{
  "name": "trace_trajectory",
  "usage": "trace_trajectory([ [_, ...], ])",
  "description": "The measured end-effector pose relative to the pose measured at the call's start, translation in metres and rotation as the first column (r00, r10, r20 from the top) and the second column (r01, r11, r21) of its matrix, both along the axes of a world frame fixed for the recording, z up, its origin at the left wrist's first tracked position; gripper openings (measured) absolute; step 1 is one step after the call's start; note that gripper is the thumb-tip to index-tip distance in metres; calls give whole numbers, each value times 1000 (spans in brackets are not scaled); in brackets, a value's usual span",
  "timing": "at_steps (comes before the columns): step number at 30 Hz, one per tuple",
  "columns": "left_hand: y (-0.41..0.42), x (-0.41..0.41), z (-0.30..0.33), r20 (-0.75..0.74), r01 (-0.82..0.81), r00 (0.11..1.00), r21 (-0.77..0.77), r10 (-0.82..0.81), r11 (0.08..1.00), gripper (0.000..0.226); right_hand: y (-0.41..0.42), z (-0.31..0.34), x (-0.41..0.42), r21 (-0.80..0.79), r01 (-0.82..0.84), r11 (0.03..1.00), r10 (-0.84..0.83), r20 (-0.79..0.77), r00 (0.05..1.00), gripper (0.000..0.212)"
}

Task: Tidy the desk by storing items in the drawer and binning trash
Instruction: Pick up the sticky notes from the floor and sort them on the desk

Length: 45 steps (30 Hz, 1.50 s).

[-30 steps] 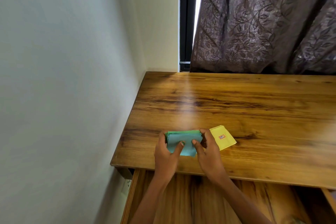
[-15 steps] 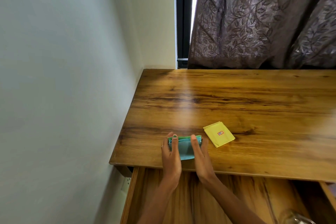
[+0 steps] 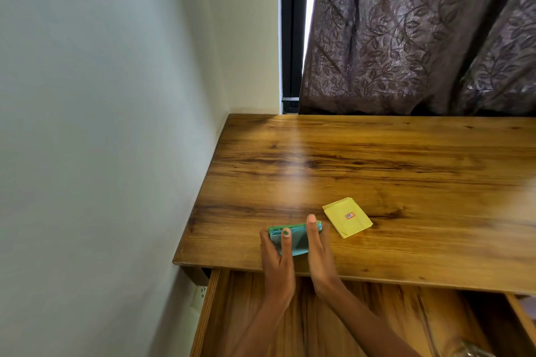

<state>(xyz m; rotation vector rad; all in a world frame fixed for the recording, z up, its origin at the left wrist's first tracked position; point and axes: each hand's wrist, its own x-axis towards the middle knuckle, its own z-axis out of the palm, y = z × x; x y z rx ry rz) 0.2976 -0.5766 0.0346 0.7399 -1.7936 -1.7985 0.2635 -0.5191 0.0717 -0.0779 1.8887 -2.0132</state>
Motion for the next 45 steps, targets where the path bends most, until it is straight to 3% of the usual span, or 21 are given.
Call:
trace_trajectory([
  [5,1,3,-2,-3,37,999,64,-37,997,103,3,-1,4,0,17,1000,-17,-64,998,11],
  [12,-2,9,-10,90,65,994,28,-67,998,85,13,-13,-2,15,-78,997,79,-52,995,34],
  [14,-3,8,-9,108,52,993,-27,-49,998,63,16,-15,-3,5,-93,996,93,-58,994,29],
  [16,-5,10,-8,123,31,992,-107,-17,994,26,18,-17,-1,47,-100,994,104,-80,991,22],
  [18,-10,17,-8,128,-16,991,-191,41,982,13,19,-17,3,159,-100,982,123,-145,982,17],
  [21,-18,36,-8,128,-55,988,-228,86,972,18,23,-17,15,301,-110,947,183,-226,957,19],
  [26,-26,82,-9,223,60,975,-149,-26,987,21,38,-25,42,374,-131,918,221,-212,952,26],
  [33,-32,135,-30,526,235,843,-169,-115,957,45,56,-68,89,529,-222,819,257,7,966,25],
  [38,-29,160,-48,694,382,693,-124,-194,916,54,60,-90,121,593,-343,728,271,211,939,38],
  [45,-20,171,-46,781,573,606,-296,-152,764,57,58,-91,124,624,-429,653,305,302,903,51],
])
